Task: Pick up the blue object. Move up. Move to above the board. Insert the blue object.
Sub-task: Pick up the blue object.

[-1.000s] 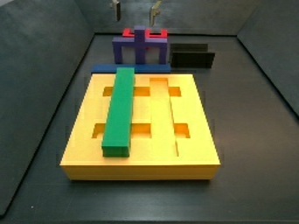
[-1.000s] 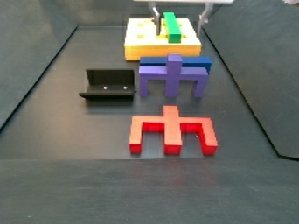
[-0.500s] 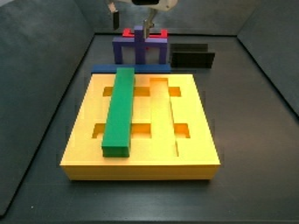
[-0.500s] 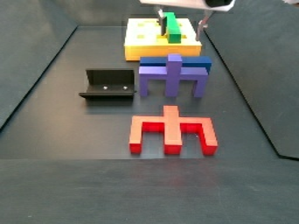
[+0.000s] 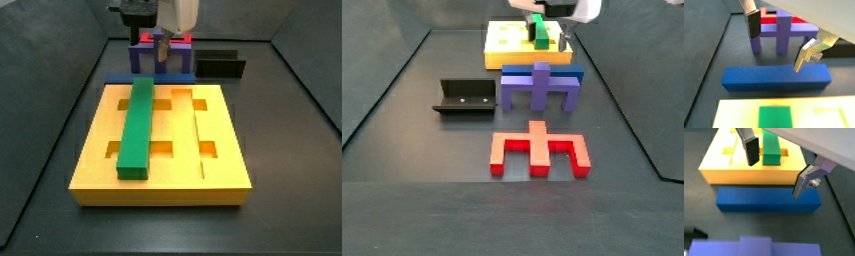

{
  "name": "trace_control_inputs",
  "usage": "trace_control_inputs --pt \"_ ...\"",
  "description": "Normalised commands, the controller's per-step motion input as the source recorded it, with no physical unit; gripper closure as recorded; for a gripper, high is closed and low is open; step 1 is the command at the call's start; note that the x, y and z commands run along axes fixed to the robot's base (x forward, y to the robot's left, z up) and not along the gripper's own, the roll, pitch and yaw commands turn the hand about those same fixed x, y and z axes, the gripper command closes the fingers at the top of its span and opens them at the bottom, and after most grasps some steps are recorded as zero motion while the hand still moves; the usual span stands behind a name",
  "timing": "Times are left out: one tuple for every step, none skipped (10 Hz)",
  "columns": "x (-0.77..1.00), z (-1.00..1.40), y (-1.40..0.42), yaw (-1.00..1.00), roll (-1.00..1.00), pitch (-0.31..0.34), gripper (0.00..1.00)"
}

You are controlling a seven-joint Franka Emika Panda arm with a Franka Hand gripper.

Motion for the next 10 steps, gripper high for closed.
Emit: trace_control_inputs --pt "0.25 -0.05 -0.06 -0.56 0.26 0.071 0.0" --pt "0.29 -0.11 0.0 -0.62 0.28 0.003 0.0" --pt "0.26 -0.16 0.0 -0.75 0.15 0.0 0.0" --pt "0.25 -0.18 0.0 -0.84 -0.06 0.0 0.0" --pt "0.27 -0.16 0.0 -0.83 -0.13 0.0 0.0" --pt "0.24 -0.23 0.0 -0.85 -0.15 0.0 0.0" --pt "0.15 -0.25 0.01 -0.86 -0.17 -0.026 0.0" --pt "0.08 -0.24 0.0 -0.86 -0.17 -0.036 0.0" --pt "0.0 -0.25 0.0 -0.7 -0.16 -0.041 0.0" --pt "-0.23 -0.19 0.1 -0.48 -0.09 -0.02 0.0"
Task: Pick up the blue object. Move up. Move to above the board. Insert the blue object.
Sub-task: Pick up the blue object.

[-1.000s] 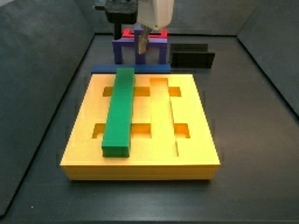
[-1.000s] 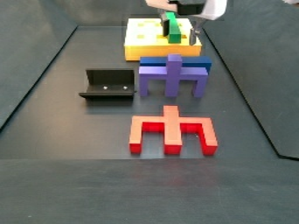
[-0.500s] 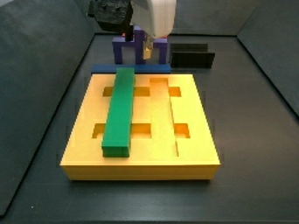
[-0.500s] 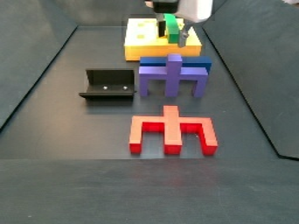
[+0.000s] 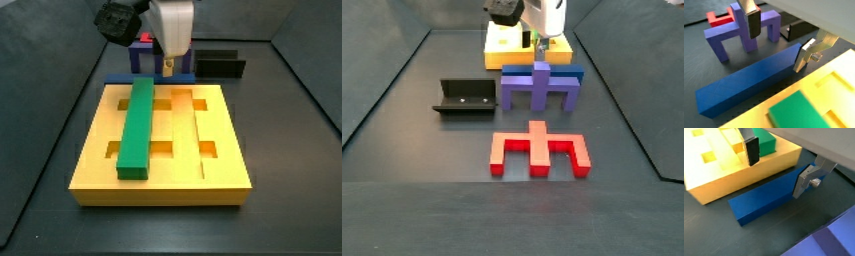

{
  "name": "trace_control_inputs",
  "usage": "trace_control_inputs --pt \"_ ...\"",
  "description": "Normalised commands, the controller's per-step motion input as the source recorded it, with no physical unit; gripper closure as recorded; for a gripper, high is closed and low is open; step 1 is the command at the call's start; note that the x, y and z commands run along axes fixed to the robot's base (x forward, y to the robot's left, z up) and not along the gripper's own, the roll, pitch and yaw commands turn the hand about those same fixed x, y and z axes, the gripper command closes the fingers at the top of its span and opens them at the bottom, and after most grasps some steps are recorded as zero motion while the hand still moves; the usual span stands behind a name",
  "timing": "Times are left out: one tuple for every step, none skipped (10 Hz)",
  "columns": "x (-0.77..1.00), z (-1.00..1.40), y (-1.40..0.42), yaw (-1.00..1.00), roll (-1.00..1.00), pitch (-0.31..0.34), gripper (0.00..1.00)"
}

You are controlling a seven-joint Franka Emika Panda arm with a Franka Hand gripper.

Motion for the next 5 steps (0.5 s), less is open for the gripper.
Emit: trace_control_inputs --pt "-0.31 -0.1 0.13 -0.34 0.0 -0.004 0.0" --pt "-0.28 -0.17 0.11 -0.39 0.0 0.0 0.0" --pt "-0.25 -0.19 0.09 -0.43 -0.01 0.0 0.0" --pt "0.0 -0.1 0.0 -0.59 -0.13 0.0 0.0" --pt "0.0 -0.17 0.0 -0.61 -0.2 -0.021 0.0"
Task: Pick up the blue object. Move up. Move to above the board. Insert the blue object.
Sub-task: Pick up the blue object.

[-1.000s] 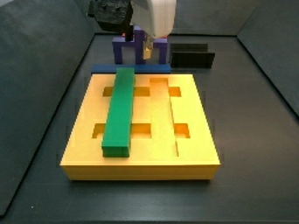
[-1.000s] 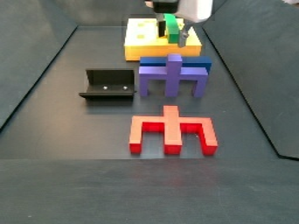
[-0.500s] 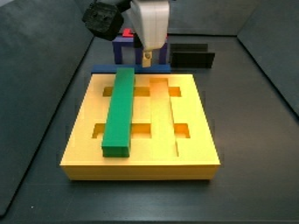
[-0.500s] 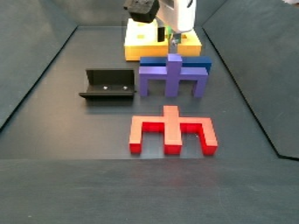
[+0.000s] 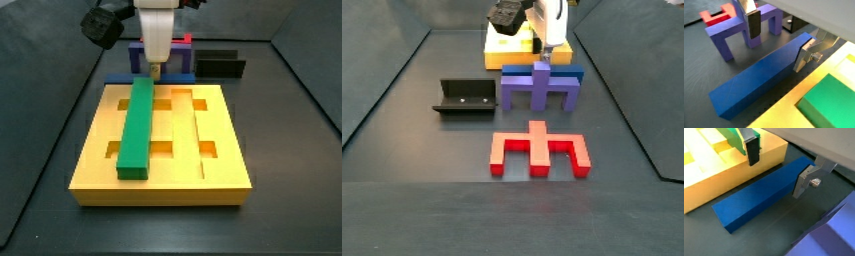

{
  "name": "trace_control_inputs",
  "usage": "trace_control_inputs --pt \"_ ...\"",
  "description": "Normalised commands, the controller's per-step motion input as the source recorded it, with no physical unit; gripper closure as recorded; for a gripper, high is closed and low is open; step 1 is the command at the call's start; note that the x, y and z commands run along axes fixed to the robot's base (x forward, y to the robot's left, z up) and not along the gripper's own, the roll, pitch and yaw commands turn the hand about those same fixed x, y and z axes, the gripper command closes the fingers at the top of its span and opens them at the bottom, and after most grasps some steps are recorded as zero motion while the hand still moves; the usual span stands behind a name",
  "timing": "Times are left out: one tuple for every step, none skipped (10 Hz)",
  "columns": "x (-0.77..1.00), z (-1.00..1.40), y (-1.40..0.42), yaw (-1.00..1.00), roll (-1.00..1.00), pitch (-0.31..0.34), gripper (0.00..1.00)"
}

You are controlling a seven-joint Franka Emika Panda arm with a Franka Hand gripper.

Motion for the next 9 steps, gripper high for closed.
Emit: trace_control_inputs --pt "0.0 -0.23 0.0 -0.53 -0.17 -0.049 0.0" --pt "-0.07 -0.24 0.01 -0.29 -0.12 -0.031 0.0" --pt "-0.12 -0.24 0.0 -0.14 -0.06 -0.02 0.0" --pt "-0.14 -0.31 0.01 -0.13 -0.05 -0.047 0.0" --pt "-0.12 -0.29 0.04 -0.08 -0.04 -0.034 0.0" --pt "-0.03 -0.29 0.04 -0.01 -0.08 -0.046 0.0" --pt "0.0 -0.31 0.05 0.0 -0.15 -0.066 0.0" --pt "0.0 -0.25 0.0 -0.03 -0.15 -0.064 0.0" --pt "0.0 -0.19 0.0 -0.18 -0.1 -0.01 0.0"
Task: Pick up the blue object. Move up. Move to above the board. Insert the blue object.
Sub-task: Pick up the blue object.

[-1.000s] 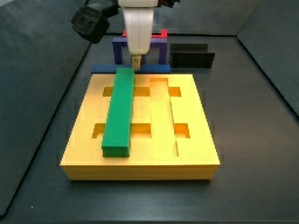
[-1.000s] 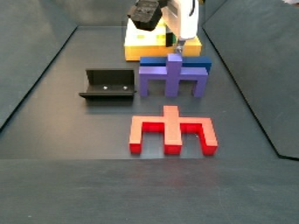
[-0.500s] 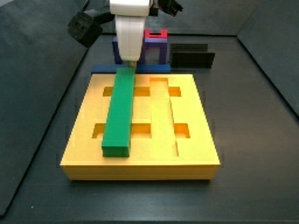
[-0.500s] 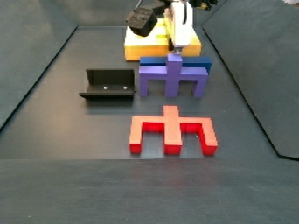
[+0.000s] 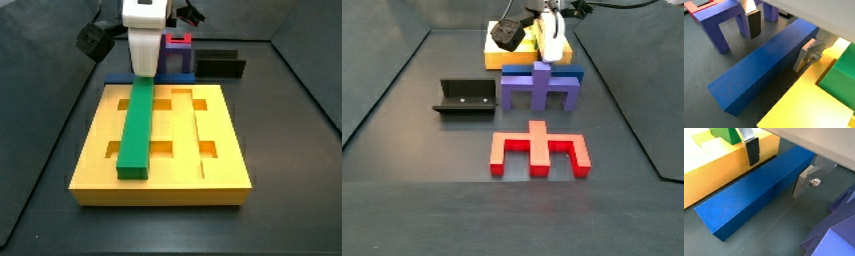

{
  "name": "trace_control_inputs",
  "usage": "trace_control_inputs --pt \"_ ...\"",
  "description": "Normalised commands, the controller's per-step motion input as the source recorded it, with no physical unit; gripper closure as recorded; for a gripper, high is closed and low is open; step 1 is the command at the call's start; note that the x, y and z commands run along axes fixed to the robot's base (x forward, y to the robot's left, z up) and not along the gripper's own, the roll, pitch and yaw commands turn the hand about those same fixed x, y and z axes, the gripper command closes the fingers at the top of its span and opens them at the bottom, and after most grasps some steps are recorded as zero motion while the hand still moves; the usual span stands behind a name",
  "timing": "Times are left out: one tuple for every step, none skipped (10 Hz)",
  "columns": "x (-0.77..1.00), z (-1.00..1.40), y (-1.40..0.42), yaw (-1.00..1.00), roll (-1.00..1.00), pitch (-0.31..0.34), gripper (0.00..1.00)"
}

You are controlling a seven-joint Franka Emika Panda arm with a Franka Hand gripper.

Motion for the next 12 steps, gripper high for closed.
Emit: trace_control_inputs --pt "0.0 -0.21 0.01 -0.29 -0.11 -0.013 0.0" --pt "0.0 -0.22 0.01 -0.27 -0.13 -0.017 0.0" --pt "0.0 -0.17 0.0 -0.25 -0.14 -0.011 0.0" --pt "0.0 -0.09 0.0 -0.19 -0.13 0.0 0.0" --pt "0.0 -0.04 -0.04 0.0 -0.07 0.0 0.0" --pt "-0.03 -0.03 -0.02 0.0 -0.05 0.0 0.0" --pt "-0.07 -0.06 -0.04 0.0 -0.04 -0.001 0.0" --pt "-0.04 -0.1 -0.01 0.03 -0.05 -0.019 0.0" --pt "-0.06 -0.09 -0.06 0.07 -0.05 -0.014 0.0" --pt "-0.12 -0.01 -0.15 0.1 0.0 0.0 0.0" --pt "-0.19 0.0 -0.11 0.02 0.0 0.0 0.0" --pt "-0.13 0.0 -0.08 0.02 0.0 0.0 0.0"
